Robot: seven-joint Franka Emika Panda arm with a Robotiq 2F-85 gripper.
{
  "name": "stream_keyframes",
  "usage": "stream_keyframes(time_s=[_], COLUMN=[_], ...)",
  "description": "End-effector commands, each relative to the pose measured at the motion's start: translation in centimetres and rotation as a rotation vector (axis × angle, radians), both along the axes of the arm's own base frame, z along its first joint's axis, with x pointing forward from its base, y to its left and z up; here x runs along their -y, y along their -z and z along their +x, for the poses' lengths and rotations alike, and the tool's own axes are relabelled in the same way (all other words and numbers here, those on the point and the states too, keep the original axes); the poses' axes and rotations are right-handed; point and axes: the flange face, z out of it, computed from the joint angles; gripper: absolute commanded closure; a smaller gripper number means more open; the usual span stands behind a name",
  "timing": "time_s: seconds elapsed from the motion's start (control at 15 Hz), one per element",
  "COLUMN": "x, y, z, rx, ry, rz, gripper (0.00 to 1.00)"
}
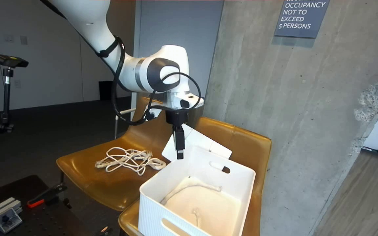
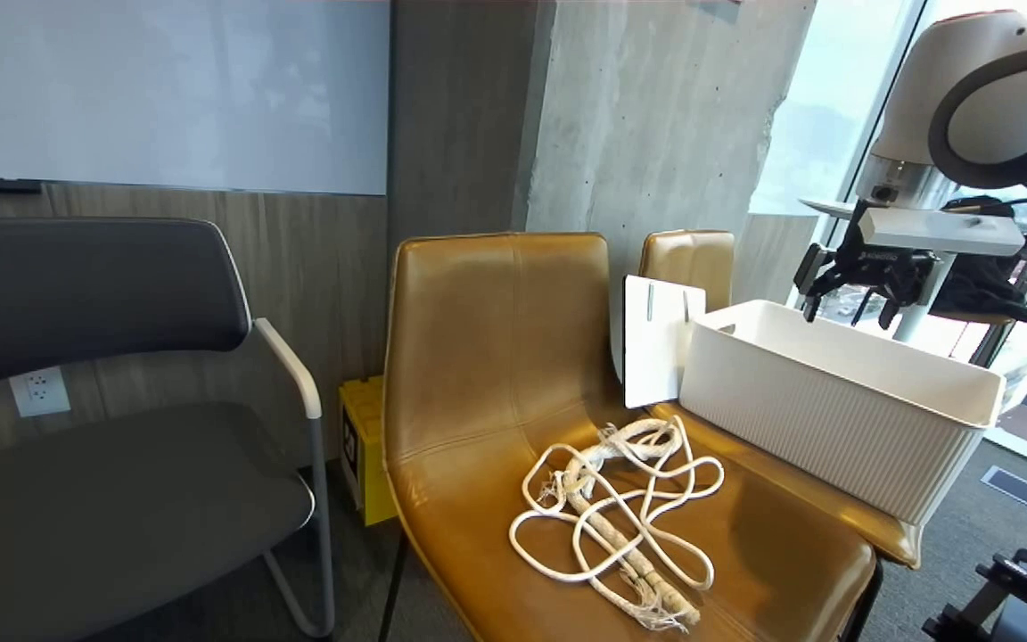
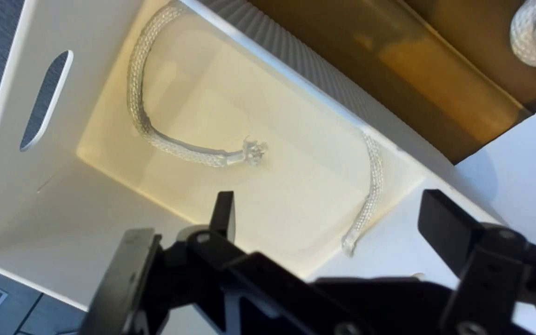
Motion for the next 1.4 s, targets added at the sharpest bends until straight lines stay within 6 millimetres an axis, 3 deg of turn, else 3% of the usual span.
stream_keyframes(time_s=[0.0,0.2,0.33,0.47,0.53,1.13,1.33], x=[1.1,1.1,1.8,2.7,2.4,2.8,3.9], y=[1.1,2.6,2.9,2.7,3.7,3.4,4.4], z=[-3.3,-5.8,-6.4,-6.1,-5.9,-5.9,-3.9], rx=[0.074,0.135,0.158,0.160,0.130,0.143,0.123], ry=[0.090,0.192,0.244,0.276,0.242,0.270,0.345], rz=[0.053,0.007,-0.037,-0.085,-0.057,-0.073,-0.014], gripper=[0.00,0.00,0.00,0.00,0.00,0.00,0.00])
